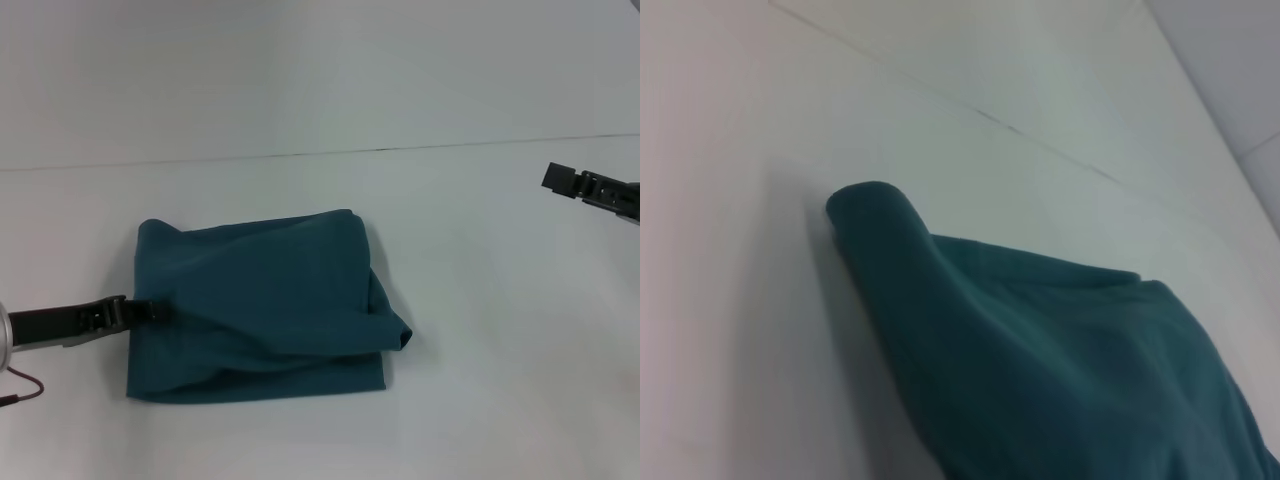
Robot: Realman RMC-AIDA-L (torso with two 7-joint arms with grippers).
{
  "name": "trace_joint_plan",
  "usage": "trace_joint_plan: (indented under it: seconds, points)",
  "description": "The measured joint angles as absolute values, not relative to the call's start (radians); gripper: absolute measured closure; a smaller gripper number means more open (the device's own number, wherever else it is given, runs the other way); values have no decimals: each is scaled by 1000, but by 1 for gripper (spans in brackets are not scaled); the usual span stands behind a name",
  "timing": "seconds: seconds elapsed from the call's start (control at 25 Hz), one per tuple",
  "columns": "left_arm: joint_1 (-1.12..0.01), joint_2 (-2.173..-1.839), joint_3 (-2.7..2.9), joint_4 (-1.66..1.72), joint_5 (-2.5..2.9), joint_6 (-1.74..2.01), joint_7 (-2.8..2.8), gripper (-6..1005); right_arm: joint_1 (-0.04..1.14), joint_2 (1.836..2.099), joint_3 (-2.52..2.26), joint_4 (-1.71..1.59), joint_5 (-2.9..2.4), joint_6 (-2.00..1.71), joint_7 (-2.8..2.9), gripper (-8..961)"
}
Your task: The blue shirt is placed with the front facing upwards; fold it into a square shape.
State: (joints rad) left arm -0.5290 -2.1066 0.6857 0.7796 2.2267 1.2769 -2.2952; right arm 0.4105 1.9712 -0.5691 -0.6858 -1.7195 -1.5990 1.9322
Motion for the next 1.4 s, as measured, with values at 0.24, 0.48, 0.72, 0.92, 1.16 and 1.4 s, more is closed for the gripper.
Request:
trace_joint_plan:
  seconds: [0.24, 0.48, 0.72, 0.92, 1.16, 1.4]
  points:
    - [-493, -2119, 672, 893, 2223, 1296, -2307, 700, 410, 1970, -569, -686, -1720, -1598, 1932, 151]
    - [-447, -2135, 557, 958, 2075, 1389, -2384, 391, 413, 1969, -569, -686, -1720, -1598, 1931, 149]
    - [-476, -2116, 515, 676, 1894, 1448, -2415, 264, 411, 1970, -569, -686, -1719, -1599, 1929, 149]
    - [-542, -2127, 520, 522, 1884, 1370, -2370, 209, 409, 1977, -570, -686, -1721, -1596, 1914, 149]
    - [-573, -2148, 639, 512, 1893, 1166, -2347, 202, 408, 1977, -572, -686, -1723, -1595, 1913, 149]
    - [-558, -2153, 693, 542, 1890, 1181, -2338, 206, 402, 1973, -570, -686, -1721, -1601, 1917, 148]
